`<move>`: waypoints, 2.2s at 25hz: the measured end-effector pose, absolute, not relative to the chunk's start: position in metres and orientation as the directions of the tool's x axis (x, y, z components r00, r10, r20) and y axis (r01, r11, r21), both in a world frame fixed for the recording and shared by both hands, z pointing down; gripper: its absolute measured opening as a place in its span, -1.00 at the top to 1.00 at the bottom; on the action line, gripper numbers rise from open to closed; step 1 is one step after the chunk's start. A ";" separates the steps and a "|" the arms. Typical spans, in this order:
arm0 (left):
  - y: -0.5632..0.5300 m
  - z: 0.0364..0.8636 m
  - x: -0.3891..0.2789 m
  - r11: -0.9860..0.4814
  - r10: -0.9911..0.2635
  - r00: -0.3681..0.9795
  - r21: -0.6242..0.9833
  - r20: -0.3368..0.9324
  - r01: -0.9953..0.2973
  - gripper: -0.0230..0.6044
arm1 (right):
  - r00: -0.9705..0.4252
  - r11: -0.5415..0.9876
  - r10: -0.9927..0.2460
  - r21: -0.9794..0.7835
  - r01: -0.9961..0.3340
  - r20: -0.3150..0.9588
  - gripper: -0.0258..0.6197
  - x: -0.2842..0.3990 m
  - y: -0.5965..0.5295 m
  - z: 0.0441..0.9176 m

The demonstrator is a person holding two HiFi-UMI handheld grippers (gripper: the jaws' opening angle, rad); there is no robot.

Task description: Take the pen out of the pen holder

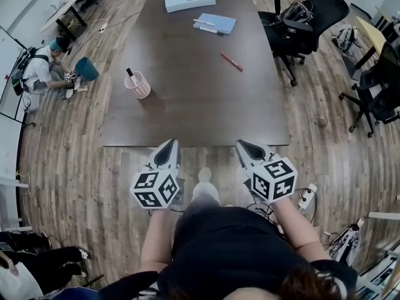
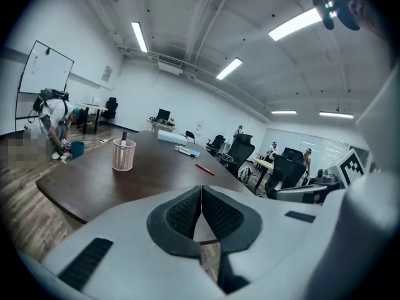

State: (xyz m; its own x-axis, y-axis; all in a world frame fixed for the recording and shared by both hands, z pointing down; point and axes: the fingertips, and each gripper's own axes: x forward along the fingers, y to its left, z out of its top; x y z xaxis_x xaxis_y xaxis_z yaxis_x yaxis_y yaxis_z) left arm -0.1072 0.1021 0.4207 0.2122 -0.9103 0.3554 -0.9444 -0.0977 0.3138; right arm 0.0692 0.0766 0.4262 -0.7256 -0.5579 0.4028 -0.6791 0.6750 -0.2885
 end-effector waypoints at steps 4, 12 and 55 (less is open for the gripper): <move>0.068 0.424 -0.134 -0.099 -0.904 0.216 0.311 0.368 -0.945 0.83 | -0.708 0.656 -0.568 -0.289 -0.698 0.421 0.86 0.049 0.044 0.428; 0.014 0.424 -0.195 -0.073 -0.903 0.192 0.302 0.384 -0.950 0.83 | -0.717 0.668 -0.542 -0.294 -0.684 0.437 0.86 -0.005 -0.008 0.427; -0.186 0.462 -0.400 0.038 -0.857 0.018 0.097 0.514 -0.995 0.35 | -0.690 0.717 -0.372 -0.280 -0.638 0.620 0.86 -0.144 -0.124 0.494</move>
State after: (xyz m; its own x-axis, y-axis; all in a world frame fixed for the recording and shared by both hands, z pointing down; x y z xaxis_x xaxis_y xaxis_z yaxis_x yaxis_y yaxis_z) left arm -0.4003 -0.1864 0.4624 0.0179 -0.8573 0.5145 -0.9946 0.0376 0.0972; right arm -0.1437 -0.1237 0.4938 -0.6904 -0.3721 0.6205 -0.6384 0.7168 -0.2805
